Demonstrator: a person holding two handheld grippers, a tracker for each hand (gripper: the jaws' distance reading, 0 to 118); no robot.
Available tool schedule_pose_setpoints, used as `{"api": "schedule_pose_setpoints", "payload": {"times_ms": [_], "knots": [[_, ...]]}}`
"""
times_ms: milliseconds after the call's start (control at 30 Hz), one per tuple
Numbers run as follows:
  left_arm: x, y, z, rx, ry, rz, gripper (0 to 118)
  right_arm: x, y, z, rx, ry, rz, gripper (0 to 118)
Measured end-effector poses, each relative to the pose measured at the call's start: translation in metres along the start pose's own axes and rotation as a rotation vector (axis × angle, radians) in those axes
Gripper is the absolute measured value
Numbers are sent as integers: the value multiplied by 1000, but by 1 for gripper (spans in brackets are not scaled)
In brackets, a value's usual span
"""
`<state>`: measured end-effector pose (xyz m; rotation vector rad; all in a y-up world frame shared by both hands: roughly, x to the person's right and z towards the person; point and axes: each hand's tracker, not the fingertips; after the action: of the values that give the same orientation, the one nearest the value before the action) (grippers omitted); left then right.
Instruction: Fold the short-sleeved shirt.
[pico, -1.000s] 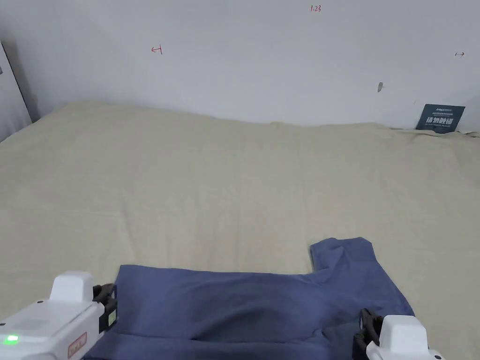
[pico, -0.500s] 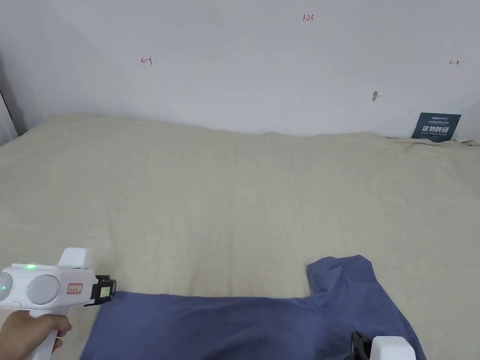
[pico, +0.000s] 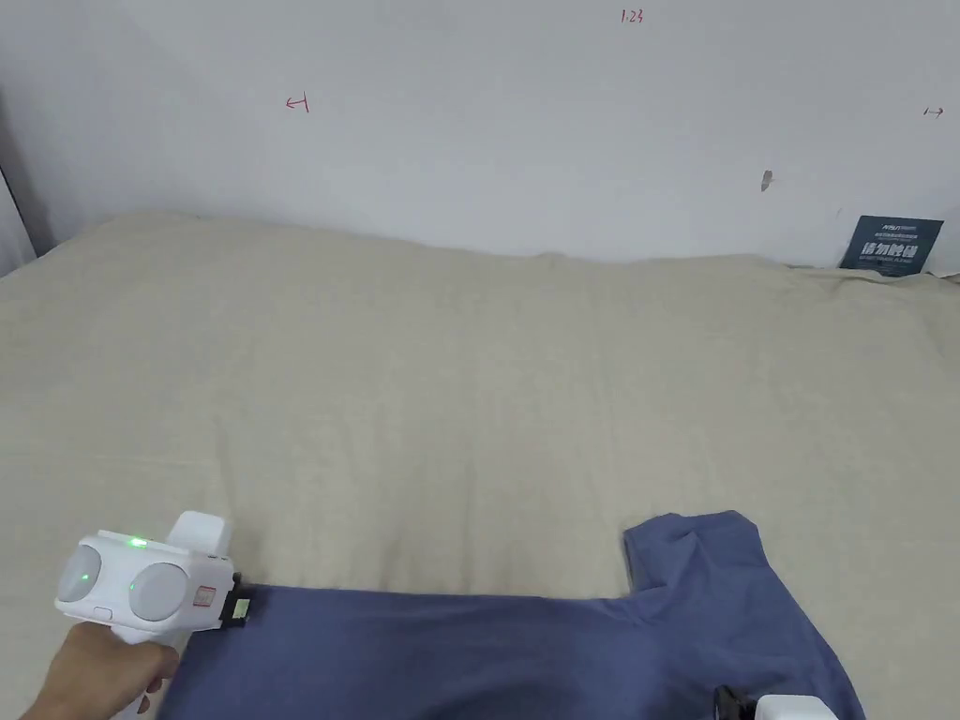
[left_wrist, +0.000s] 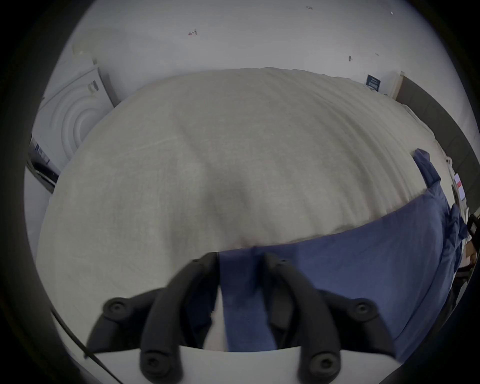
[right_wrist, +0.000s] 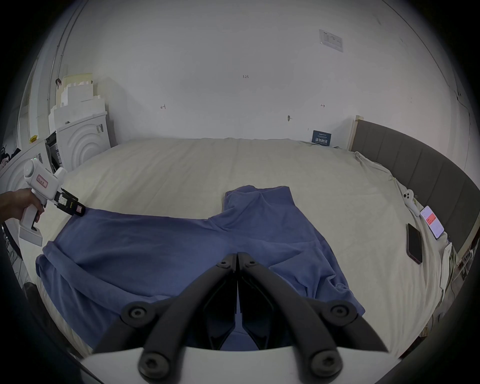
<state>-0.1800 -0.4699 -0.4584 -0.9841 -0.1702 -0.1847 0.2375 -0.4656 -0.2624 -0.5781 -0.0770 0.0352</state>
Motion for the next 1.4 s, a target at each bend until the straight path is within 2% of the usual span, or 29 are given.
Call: {"api": "schedule_pose_setpoints", "payload": {"times_ms": [33, 67, 167, 300, 533, 567, 633, 667, 767, 867, 967, 1067, 1133, 1167, 1200, 1233, 1267, 1300, 1333, 1400], "knots": [[1, 0, 0, 2, -16, -15, 1, 0, -1, 0, -2, -1, -1, 0], [4, -2, 1, 4, -2, -19, 0, 1, -2, -1, -3, -1, -4, 0], [-3, -3, 10, 40, -44, 36, 0, 3, -3, -2, -12, -5, -9, 0], [-5, -7, 37, 135, -64, 36, 0, 13, 2, -5, -21, -15, -24, 1], [-5, -18, 78, 244, -57, 48, 0, 62, 42, -49, -106, -43, -68, 3], [-4, -20, 81, 250, -51, 49, 0, 69, 52, -61, -134, -39, -59, 9], [-4, -25, 84, 261, -50, 60, 0, 85, 66, -84, -167, -31, -50, 28], [-3, -27, 85, 266, -45, 77, 0, 92, 73, -96, -178, -26, -52, 32], [0, -32, 86, 273, -49, 95, 0, 108, 88, -136, -278, -31, -34, 36], [-9, -36, 71, 269, -59, 108, 0, 120, 89, -168, -384, -34, -51, 55], [-7, -39, 67, 263, -57, 110, 0, 128, 85, -192, -444, -40, -78, 57], [-8, -40, 65, 255, -53, 114, 0, 133, 78, -206, -535, -51, -85, 66], [-10, -39, 63, 249, -53, 117, 0, 135, 81, -205, -520, -44, -103, 64], [-10, -39, 62, 248, -52, 115, 0, 134, 83, -205, -528, -47, -105, 55], [-8, -39, 65, 248, -50, 110, 0, 134, 84, -203, -529, -38, -100, 39], [-7, -39, 64, 246, -48, 107, 0, 134, 84, -202, -518, 8, -97, 17], [-7, -39, 63, 244, -47, 106, 0, 131, 85, -202, -517, 49, -102, 3], [-8, -38, 61, 242, -46, 106, 0, 129, 85, -201, -509, 82, -108, 3], [-5, -39, 64, 243, -47, 107, 0, 126, 85, -198, -502, 38, -90, 3], [-5, -39, 65, 243, -52, 114, 0, 120, 86, -190, -466, 26, -35, 3]]}}
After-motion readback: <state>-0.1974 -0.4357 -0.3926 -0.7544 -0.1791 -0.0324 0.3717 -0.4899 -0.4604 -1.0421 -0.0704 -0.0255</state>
